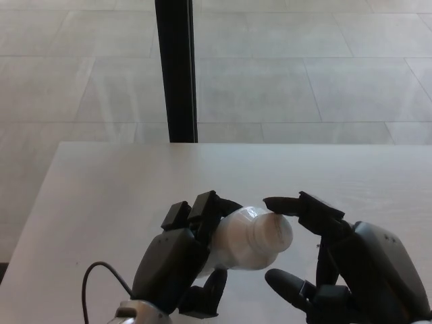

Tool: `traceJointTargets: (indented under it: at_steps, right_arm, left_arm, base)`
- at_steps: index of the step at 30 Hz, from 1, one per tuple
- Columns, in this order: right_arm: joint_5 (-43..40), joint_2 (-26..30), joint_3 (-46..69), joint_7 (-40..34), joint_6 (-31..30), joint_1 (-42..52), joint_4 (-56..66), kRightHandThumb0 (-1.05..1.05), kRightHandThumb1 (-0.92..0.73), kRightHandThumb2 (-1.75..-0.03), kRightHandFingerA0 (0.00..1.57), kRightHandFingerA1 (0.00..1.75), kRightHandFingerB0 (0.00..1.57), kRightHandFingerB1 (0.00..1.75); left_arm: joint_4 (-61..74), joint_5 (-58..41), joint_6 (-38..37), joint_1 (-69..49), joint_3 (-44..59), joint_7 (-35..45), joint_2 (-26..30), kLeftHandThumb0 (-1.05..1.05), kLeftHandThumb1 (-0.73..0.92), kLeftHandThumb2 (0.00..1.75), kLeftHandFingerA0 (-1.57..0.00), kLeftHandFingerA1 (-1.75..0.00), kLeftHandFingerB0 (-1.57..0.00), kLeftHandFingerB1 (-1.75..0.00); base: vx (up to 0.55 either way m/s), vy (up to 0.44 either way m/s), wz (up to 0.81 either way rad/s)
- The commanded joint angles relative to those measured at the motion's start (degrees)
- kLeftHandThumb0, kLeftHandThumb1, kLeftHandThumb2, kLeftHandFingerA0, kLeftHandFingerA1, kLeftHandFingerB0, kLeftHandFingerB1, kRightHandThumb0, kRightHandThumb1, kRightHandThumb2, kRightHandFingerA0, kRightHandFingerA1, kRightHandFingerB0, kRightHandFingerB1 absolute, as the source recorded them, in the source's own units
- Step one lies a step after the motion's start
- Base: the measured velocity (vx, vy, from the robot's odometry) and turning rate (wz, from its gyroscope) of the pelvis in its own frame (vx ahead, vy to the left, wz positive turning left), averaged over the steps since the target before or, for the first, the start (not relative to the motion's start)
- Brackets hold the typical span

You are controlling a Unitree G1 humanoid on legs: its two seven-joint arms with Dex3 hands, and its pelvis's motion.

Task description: The robot uses its left hand to to lift the bottle kept on the middle of the desk and tilts it towards its right hand. It then uses its right hand to rotate its cap to open it and places the bottle and cap back on the desk

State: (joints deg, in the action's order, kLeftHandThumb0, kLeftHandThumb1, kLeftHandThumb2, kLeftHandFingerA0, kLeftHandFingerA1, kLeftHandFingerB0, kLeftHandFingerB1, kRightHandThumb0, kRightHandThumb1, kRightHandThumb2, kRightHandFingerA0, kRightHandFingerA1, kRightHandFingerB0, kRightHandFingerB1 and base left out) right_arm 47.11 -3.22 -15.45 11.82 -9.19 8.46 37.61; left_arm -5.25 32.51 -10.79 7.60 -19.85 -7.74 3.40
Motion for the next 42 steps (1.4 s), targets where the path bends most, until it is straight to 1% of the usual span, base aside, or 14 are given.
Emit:
traceJointTargets:
  at_steps: [1, 2, 3, 4, 5, 6, 7, 8, 9, 10, 11, 16, 31, 42]
  right_arm:
    - [0.5, 0.4, -1.4, -1.2, -0.9, 0.4, -0.1, -0.73, -0.65, -0.59, 0.91, 1.6, 0.43, 0.48]
    - [0.4, 0.5, -1.4, -1.6, -0.6, 0.6, -0.1, -0.73, -0.64, -0.59, 0.91, 1.61, 0.43, 0.48]
    - [0.6, 0.7, -1.6, -1.7, -0.6, 0.7, -0.1, -0.72, -0.64, -0.59, 0.89, 1.61, 0.43, 0.48]
    - [0.5, 0.9, -1.5, -1.9, -0.5, 0.8, -0.3, -0.72, -0.59, -0.64, 0.88, 1.64, 0.41, 0.5]
    - [0.7, 1.1, -1.6, -2.1, -0.5, 0.9, -0.5, -0.7, -0.58, -0.64, 0.86, 1.67, 0.42, 0.51]
    - [0.8, 1.3, -1.5, -2.2, -0.5, 0.9, -0.6, -0.69, -0.58, -0.64, 0.86, 1.68, 0.42, 0.5]
    - [0.9, 1.6, -1.3, -2.8, -0.2, 1.0, -0.8, -0.77, -0.49, -0.82, 1.0, 1.48, 0.39, 0.56]
    - [0.7, 1.8, -1.1, -2.9, -0.3, 1.1, -0.8, -0.69, -0.57, -0.63, 0.88, 1.69, 0.42, 0.5]
    - [0.7, 1.9, -1.2, -3.0, -0.3, 1.3, -0.7, -0.69, -0.57, -0.63, 0.88, 1.69, 0.42, 0.5]
    - [0.8, 2.0, -1.1, -3.2, -0.4, 1.3, -0.8, -0.65, -0.56, -0.63, 0.88, 1.66, 0.43, 0.5]
    - [0.6, 2.2, -0.7, -3.4, -0.4, 1.4, -0.9, -0.61, -0.57, -0.62, 0.89, 1.64, 0.44, 0.5]
    - [0.2, 3.3, 0.1, -4.0, -0.2, 1.7, -1.3, -0.56, -0.61, -0.61, 0.9, 1.59, 0.44, 0.48]
    - [-0.9, 3.1, 0.3, -4.4, -0.4, 0.4, -1.3, -0.57, -0.59, -0.62, 0.91, 1.57, 0.47, 0.49]
    - [-0.6, 3.1, -1.1, -4.5, -0.3, -0.5, -1.3, -0.57, -0.59, -0.63, 0.9, 1.58, 0.46, 0.51]
  left_arm:
    - [-1.4, -1.2, -2.7, 0.5, 0.6, -1.6, 0.4, -0.05, 0.61, 1.18, -1.26, -1.75, -1.08, -1.47]
    - [-1.5, -1.2, -2.9, 0.5, 0.5, -1.7, 0.4, -0.1, 0.66, 1.19, -1.16, -1.75, -1.02, -1.61]
    - [-1.4, -1.2, -2.9, 0.5, 0.5, -1.6, 0.5, -0.01, 0.62, 1.24, -1.28, -1.75, -1.12, -1.51]
    - [-1.1, -0.8, -2.1, 0.4, 0.4, -1.5, 0.4, -0.04, 0.6, 1.21, -1.27, -1.75, -1.1, -1.49]
    - [-0.8, -0.6, -1.6, 0.3, 0.4, -1.2, 0.4, -0.01, 0.59, 1.4, -1.17, -1.75, -1.04, -1.49]
    - [-0.5, -0.4, -1.1, 0.2, 0.3, -1.0, 0.4, -0.01, 0.6, 1.38, -1.16, -1.75, -1.03, -1.47]
    - [-0.2, -0.2, -0.4, 0.1, 0.3, -0.6, 0.5, 0.0, 0.58, 1.37, -1.19, -1.75, -1.05, -1.48]
    - [-0.3, 0.0, -0.6, 0.2, 0.2, -0.7, 0.5, 0.04, 0.55, 1.37, -1.23, -1.74, -1.07, -1.49]
    - [-0.4, 0.0, -0.7, 0.2, 0.1, -0.7, 0.6, 0.04, 0.55, 1.37, -1.23, -1.74, -1.07, -1.49]
    - [-0.4, 0.0, -0.7, 0.2, 0.1, -0.8, 0.5, 0.09, 0.73, 1.34, -1.12, -1.22, -1.06, -1.17]
    - [-0.3, 0.0, -0.4, 0.1, 0.1, -0.5, 0.5, 0.19, 0.55, 1.51, -1.14, -1.75, -1.06, -1.53]
    - [0.2, 0.1, -0.8, -0.4, -0.1, -0.5, 0.9, 0.22, 0.48, 1.65, -1.18, -1.75, -1.12, -1.55]
    - [-0.4, 0.4, -1.1, -0.5, -0.5, -1.6, 0.3, 0.22, 0.52, 1.65, -1.24, -1.74, -1.16, -1.56]
    - [-0.4, 0.1, -0.8, -0.2, -0.3, -1.1, 0.6, 0.18, 0.5, 1.6, -1.18, -1.75, -1.11, -1.55]
  base:
    - [0.0, 0.0, 0.0]
    - [0.0, 0.0, 0.0]
    - [0.0, 0.0, 0.0]
    - [0.0, 0.0, 0.0]
    - [0.0, 0.0, 0.0]
    - [0.0, 0.0, 0.0]
    - [0.0, 0.0, 0.0]
    - [0.0, 0.0, 0.0]
    - [0.0, 0.0, 0.0]
    - [0.0, 0.0, 0.0]
    - [0.0, 0.0, 0.0]
    - [0.0, 0.0, 0.0]
    - [0.0, 0.0, 0.0]
    - [0.0, 0.0, 0.0]
